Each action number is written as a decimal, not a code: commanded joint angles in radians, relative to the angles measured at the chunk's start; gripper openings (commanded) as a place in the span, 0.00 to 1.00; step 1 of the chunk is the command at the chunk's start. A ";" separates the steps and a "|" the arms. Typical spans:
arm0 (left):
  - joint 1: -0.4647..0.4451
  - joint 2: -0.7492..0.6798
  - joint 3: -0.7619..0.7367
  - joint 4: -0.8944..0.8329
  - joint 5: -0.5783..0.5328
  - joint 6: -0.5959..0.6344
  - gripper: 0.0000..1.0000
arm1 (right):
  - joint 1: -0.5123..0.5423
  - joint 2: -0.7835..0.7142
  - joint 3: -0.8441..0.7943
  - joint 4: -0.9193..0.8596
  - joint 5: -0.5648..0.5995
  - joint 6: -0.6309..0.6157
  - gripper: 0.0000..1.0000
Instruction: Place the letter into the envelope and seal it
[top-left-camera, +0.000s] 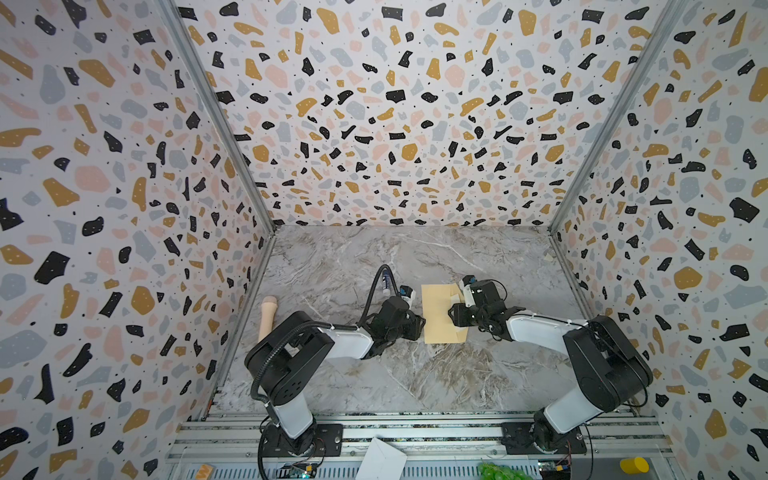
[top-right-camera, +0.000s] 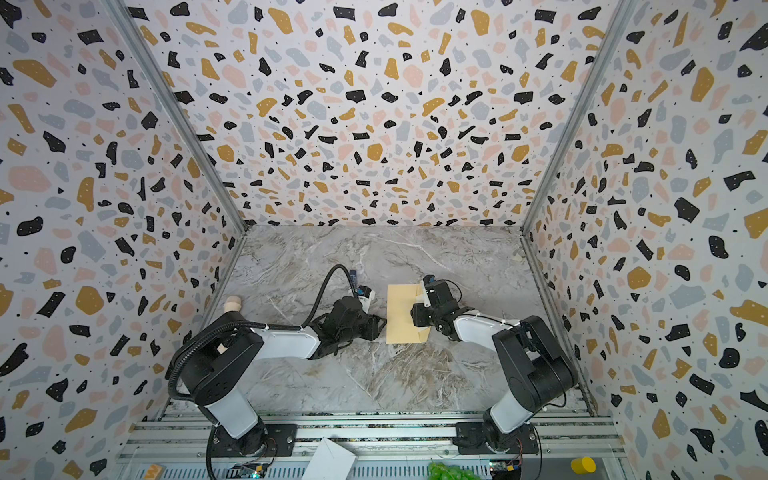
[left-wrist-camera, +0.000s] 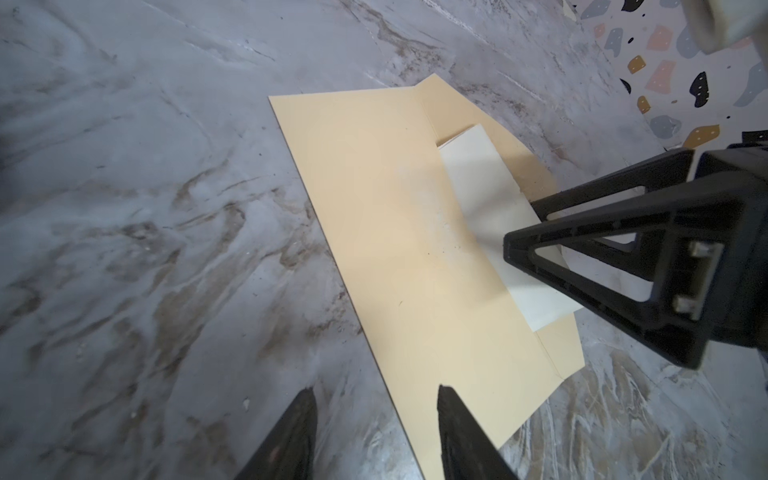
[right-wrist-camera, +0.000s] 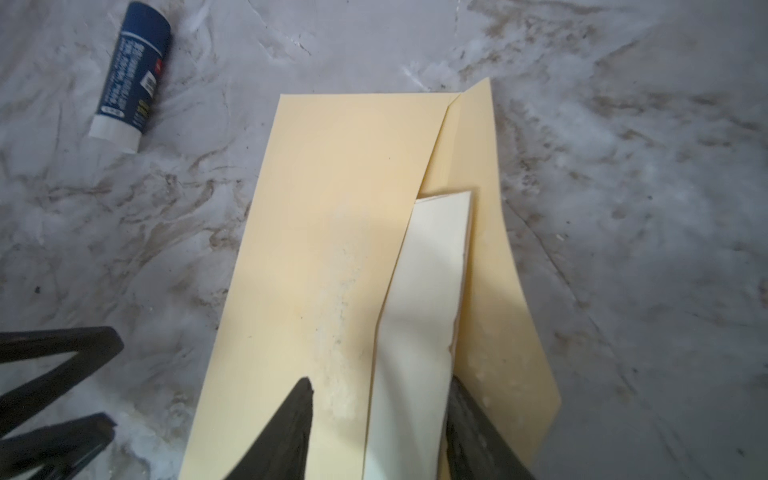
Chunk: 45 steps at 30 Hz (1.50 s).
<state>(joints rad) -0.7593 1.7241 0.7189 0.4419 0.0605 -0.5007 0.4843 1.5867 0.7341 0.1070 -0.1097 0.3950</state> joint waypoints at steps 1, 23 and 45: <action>0.002 0.014 0.035 0.013 -0.019 0.005 0.49 | -0.003 0.002 0.040 -0.067 0.023 -0.030 0.58; 0.004 0.026 0.045 0.043 -0.012 -0.008 0.57 | -0.038 -0.086 0.081 -0.149 0.059 -0.048 0.94; 0.003 0.216 0.146 0.092 0.070 -0.045 0.36 | -0.071 0.097 0.111 -0.083 -0.083 0.014 0.67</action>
<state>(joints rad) -0.7582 1.9129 0.8448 0.5194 0.1112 -0.5430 0.4126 1.6733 0.8265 0.0189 -0.1574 0.3874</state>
